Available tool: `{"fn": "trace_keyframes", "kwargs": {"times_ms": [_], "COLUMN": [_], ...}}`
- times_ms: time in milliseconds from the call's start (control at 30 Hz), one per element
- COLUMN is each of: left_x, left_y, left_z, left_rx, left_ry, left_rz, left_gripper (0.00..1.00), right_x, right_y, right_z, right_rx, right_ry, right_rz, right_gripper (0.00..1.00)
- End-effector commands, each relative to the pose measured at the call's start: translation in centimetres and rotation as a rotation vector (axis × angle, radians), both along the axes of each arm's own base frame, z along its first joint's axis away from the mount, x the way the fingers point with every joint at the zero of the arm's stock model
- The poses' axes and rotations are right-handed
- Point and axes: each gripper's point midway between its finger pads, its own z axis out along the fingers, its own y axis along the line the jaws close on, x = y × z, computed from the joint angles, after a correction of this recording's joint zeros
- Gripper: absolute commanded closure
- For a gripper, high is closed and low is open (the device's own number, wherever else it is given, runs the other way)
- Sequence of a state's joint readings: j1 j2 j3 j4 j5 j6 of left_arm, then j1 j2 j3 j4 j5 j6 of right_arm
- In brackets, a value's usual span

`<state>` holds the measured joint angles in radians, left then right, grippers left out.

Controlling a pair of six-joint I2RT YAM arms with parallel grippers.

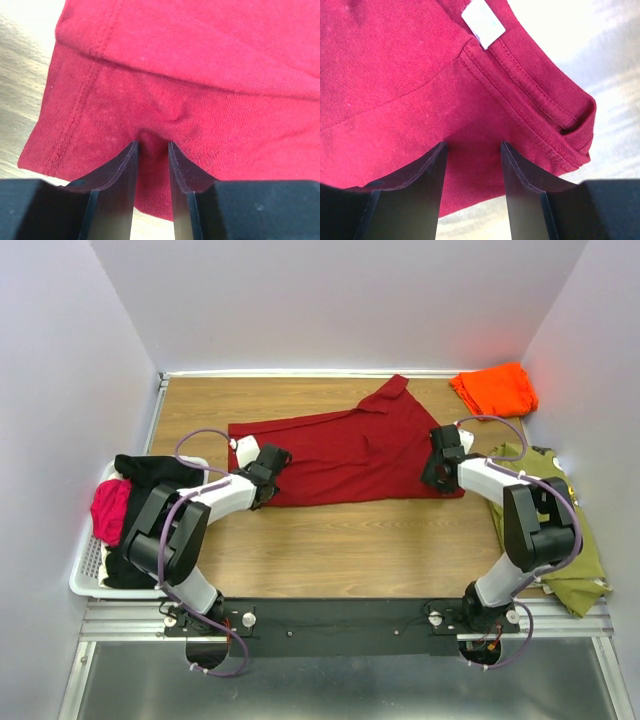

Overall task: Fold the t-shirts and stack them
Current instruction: Fold the flattened tshirt in 1/3 of the way

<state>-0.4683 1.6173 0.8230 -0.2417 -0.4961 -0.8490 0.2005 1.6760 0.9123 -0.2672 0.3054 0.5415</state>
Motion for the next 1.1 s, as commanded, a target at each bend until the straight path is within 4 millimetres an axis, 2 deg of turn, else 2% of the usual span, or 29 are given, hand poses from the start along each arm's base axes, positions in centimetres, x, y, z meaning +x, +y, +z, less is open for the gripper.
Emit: {"fn": "trace_keyframes", "kwargs": {"times_ms": [0,100,167,333,367,467,567,600,667,767,867,933,967,1000,1067], "left_x": [-5.2,-6.4,-7.5,-9.2,-9.4,-9.2,-7.8,-7.1,-5.5,-3.0,-0.9,0.4,1.5,2.3,3.9], "left_y": [0.2,1.3,1.8,2.8,2.9,2.8,2.6,2.7,2.2,2.0,2.1,2.7,3.2,3.5,3.7], "left_z": [-3.2,-2.9,-2.8,-1.1,-0.8,0.5,2.9,4.1,6.3,10.0,11.8,11.1,11.6,10.3,10.4], "left_rx": [-0.043,-0.027,-0.030,-0.055,-0.058,-0.083,-0.105,-0.109,-0.120,-0.130,-0.111,-0.066,-0.049,-0.030,-0.031], "left_ry": [0.193,0.209,0.221,0.194,0.189,0.149,0.049,-0.002,-0.086,-0.227,-0.293,-0.271,-0.280,-0.245,-0.253], "left_rz": [0.003,0.049,0.078,0.138,0.142,0.138,0.116,0.114,0.082,0.068,0.079,0.102,0.117,0.127,0.150], "left_gripper": [0.62,0.61,0.60,0.58,0.58,0.58,0.59,0.59,0.59,0.57,0.55,0.54,0.53,0.52,0.49], "right_x": [-9.1,-10.4,-10.7,-11.9,-12.5,-12.1,-11.3,-10.4,-9.6,-7.5,-5.4,-3.9,-3.2,-2.7,-1.2], "right_y": [-1.4,-1.3,-1.3,-2.5,-2.7,-2.6,-2.6,-2.7,-2.7,-2.7,-2.6,-2.4,-2.1,-1.9,-1.2], "right_z": [-3.6,-3.3,-2.4,-1.2,-1.1,-0.1,1.8,3.4,5.1,8.8,11.2,12.2,11.8,11.9,11.8], "right_rx": [-0.010,0.008,0.024,-0.022,-0.024,-0.007,0.003,0.008,0.014,0.027,0.023,0.022,0.022,0.027,0.047], "right_ry": [0.291,0.305,0.292,0.270,0.279,0.251,0.184,0.122,0.060,-0.062,-0.128,-0.153,-0.149,-0.158,-0.170], "right_rz": [-0.058,-0.071,-0.081,-0.147,-0.154,-0.181,-0.198,-0.204,-0.203,-0.200,-0.194,-0.172,-0.162,-0.150,-0.124], "right_gripper": [0.44,0.43,0.43,0.41,0.41,0.41,0.41,0.41,0.41,0.41,0.41,0.41,0.41,0.41,0.41]}}
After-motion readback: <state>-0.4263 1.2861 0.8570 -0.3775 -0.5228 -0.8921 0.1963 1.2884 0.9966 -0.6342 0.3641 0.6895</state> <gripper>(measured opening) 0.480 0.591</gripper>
